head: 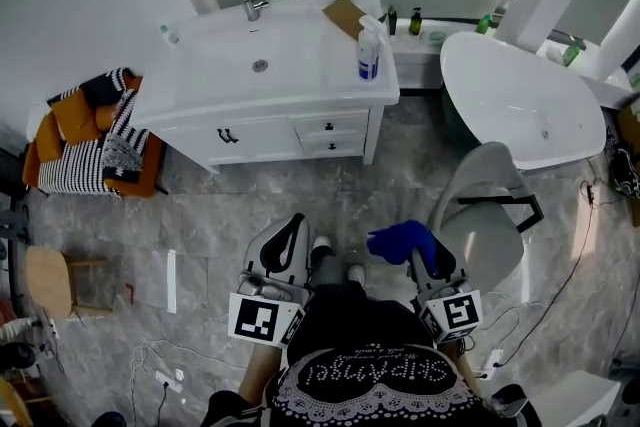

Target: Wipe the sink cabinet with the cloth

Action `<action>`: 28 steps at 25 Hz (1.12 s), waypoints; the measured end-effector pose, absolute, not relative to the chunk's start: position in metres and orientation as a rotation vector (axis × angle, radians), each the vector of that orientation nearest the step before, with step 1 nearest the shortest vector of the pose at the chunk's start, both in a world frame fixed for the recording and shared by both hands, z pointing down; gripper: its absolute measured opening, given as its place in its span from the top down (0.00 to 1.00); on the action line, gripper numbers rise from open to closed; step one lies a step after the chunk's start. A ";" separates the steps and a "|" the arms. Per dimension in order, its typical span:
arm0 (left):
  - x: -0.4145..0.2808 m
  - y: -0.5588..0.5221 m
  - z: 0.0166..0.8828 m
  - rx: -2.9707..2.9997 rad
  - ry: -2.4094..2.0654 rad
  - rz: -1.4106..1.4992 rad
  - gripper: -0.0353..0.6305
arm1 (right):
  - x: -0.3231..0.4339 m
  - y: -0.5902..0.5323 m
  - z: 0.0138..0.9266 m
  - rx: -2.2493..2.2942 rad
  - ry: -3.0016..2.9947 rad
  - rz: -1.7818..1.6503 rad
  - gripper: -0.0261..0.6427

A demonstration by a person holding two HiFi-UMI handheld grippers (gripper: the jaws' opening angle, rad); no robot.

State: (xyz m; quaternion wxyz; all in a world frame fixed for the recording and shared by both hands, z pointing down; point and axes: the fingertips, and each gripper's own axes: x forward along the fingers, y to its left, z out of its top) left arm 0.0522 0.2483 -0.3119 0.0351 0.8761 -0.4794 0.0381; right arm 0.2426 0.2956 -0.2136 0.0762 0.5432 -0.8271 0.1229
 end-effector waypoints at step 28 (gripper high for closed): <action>-0.019 0.128 -0.311 2.723 -1.386 0.133 0.94 | 0.175 0.194 -0.227 1.729 -2.427 0.368 0.79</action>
